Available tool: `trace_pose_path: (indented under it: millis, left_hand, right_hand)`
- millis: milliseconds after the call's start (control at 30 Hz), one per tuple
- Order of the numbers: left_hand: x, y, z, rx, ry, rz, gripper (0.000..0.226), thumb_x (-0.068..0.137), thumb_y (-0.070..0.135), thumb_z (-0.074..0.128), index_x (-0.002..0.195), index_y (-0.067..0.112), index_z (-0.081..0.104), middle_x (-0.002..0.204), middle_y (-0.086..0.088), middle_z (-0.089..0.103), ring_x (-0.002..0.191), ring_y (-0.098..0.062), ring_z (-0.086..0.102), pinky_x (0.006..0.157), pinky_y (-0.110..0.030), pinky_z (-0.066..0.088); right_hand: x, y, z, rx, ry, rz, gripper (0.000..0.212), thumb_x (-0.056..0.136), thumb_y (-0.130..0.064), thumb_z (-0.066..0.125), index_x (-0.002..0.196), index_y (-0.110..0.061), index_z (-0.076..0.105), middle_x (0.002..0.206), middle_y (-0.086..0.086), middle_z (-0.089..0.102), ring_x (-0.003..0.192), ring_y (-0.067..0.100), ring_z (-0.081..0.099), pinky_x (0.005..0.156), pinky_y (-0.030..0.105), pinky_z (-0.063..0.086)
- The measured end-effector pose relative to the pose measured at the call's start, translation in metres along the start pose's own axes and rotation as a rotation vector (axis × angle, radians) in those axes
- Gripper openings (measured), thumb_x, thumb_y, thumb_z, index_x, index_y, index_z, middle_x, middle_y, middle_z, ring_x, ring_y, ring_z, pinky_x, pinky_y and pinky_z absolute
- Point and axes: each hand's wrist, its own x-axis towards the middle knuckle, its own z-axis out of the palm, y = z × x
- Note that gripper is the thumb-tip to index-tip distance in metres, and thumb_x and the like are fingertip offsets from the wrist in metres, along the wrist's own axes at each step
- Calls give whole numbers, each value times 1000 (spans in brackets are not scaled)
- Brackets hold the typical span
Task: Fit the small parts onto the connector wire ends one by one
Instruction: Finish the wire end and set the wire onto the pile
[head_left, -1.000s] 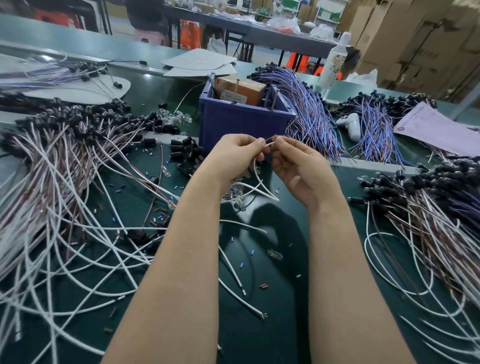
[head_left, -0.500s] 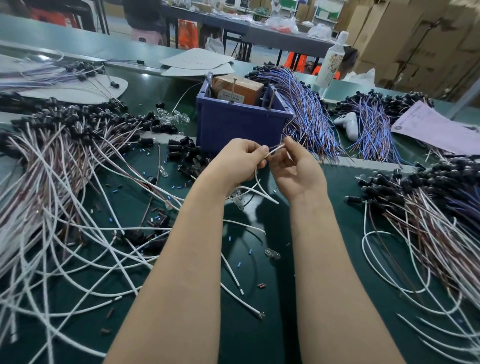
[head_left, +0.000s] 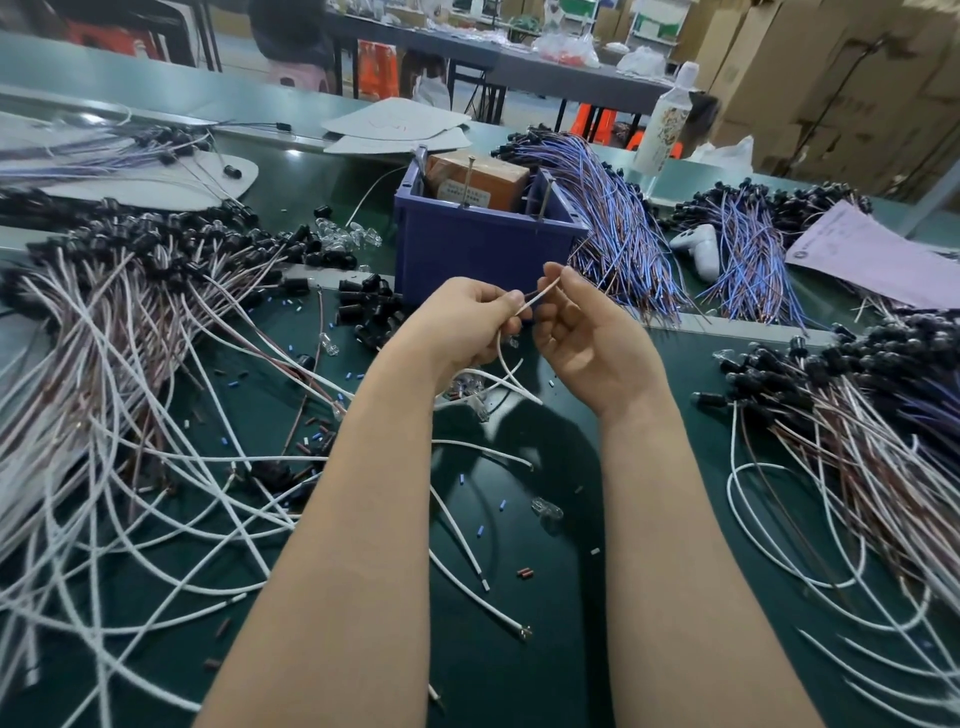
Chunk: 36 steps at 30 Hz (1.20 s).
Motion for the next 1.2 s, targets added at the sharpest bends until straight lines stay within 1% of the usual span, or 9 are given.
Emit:
trace_pose_path:
  millis: [233,400,533,633,800,900,1000,1067,1200]
  left_hand:
    - [-3,4,0,-192,-134,-58,25,101,17,44,84,7,60,47,10,45,39,0,29,39,-11,25]
    - [-5,5,-1,-294,-200,-36,27,101,17,44,84,6,62,49,9,47,43,-1,28,44,-13,23]
    - [-5,5,-1,-310,-184,4,24,99,17,48,87,4,64,52,8,51,49,-4,29,46,-13,25]
    - [-6,4,3,-236,-172,21,21,98,12,49,84,4,62,51,8,52,51,-5,31,45,-13,27]
    - [-10,8,-8,-242,-187,12,21,98,11,48,80,6,59,50,7,52,50,-5,32,46,-12,29]
    - [-9,11,-10,-306,-119,40,21,98,10,47,80,6,57,50,6,52,52,-8,30,43,-13,28]
    - [-8,9,0,-280,-95,37,22,98,9,47,80,6,58,49,7,52,52,-8,31,43,-13,26]
    - [-8,8,0,-251,-101,29,22,99,9,47,81,6,59,48,7,52,51,-7,32,43,-12,27]
    - [-7,7,0,-230,-136,20,21,98,9,47,81,5,58,48,7,51,42,-2,33,41,-12,26]
  right_hand:
    - [-3,0,1,190,-100,-34,17,93,-11,48,84,-8,63,73,4,63,56,12,58,56,16,50]
    - [-2,1,3,340,-73,-37,15,95,-8,47,86,-5,58,68,5,65,53,5,61,54,13,52]
    - [-1,0,2,253,16,-107,16,93,-2,50,82,-4,61,64,3,66,55,7,63,58,14,54]
    - [1,4,6,158,105,-158,16,92,1,53,80,-4,62,65,4,67,57,8,62,62,15,54]
    - [3,-9,-11,408,282,-189,14,94,-2,53,80,-3,57,63,5,59,46,5,55,48,13,48]
    - [3,-7,-7,183,296,-183,18,96,-6,52,79,-5,58,62,3,60,47,4,54,48,13,46]
    - [2,2,9,-60,198,-141,23,97,-21,52,82,-10,65,66,-2,69,57,6,60,57,17,50]
    - [0,2,14,-88,131,-118,20,95,-24,55,84,-12,67,71,-3,71,60,8,61,60,18,51]
    - [-2,-2,15,-18,95,-134,17,94,-10,55,82,-10,67,67,-1,69,57,8,62,57,18,52]
